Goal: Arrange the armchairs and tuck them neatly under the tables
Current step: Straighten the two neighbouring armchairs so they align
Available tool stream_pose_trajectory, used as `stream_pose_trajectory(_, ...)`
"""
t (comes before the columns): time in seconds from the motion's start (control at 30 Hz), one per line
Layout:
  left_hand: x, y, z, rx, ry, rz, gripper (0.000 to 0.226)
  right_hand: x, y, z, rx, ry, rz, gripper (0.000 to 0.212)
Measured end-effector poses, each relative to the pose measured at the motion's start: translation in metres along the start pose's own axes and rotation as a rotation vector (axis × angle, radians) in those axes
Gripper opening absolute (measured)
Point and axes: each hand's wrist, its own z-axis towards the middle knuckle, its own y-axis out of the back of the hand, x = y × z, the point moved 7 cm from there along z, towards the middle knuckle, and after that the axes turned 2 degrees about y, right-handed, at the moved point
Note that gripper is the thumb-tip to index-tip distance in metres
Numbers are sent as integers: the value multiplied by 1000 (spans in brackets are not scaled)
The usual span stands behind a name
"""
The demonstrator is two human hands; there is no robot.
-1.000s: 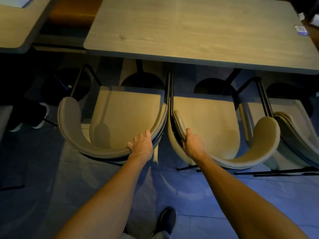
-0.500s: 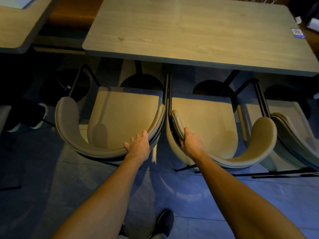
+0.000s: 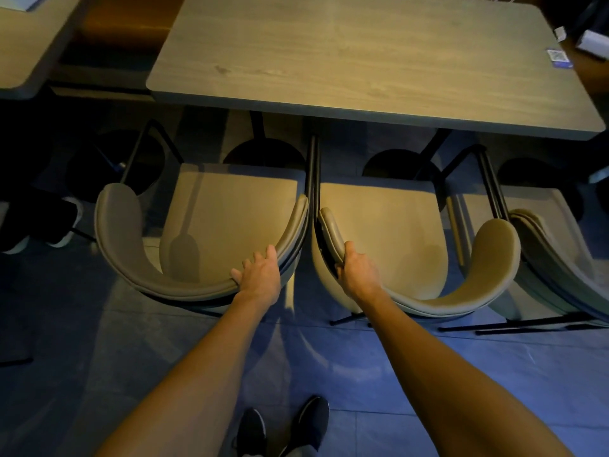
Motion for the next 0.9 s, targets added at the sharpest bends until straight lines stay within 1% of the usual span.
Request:
stream_pose_trajectory(0.13, 0, -1, 2, -11, -14, 1, 58, 0, 0, -1, -1, 4, 15, 29)
stream_pose_trajectory(0.3, 1, -2, 3, -2, -39, 21, 56, -3, 2, -12, -19, -16, 23, 25)
stream_pose_trajectory(0.4, 2, 0, 3, 47, -82, -12, 44, -5, 9, -33, -44, -31, 20, 26)
stream_pose_trajectory(0.43, 3, 0, 1, 62, -105, -28, 45, -8, 11, -43, -59, -32, 21, 28)
stream_pose_trajectory(0.5, 4, 0, -6, 80, -147, -47, 59, -17, 17, -64, -82, -34, 33, 35)
stream_pose_trajectory(0.6, -1, 4, -30, 19, -165, 6, 74, -33, 26, -92, -50, -46, 135, 47)
stream_pose_trajectory(0.67, -17, 9, -46, -26, -184, 75, 76, -43, 37, -104, 0, -59, 198, 52)
stream_pose_trajectory(0.73, -47, 15, -60, -68, -242, 95, 70, -56, 48, -112, 44, -69, 238, 54)
stream_pose_trajectory(0.8, -88, 22, -75, -105, -356, 80, 61, -75, 61, -117, 60, -90, 291, 56)
stream_pose_trajectory(0.9, -164, 26, -99, -113, -511, 25, 54, -115, 84, -121, 43, -109, 310, 59)
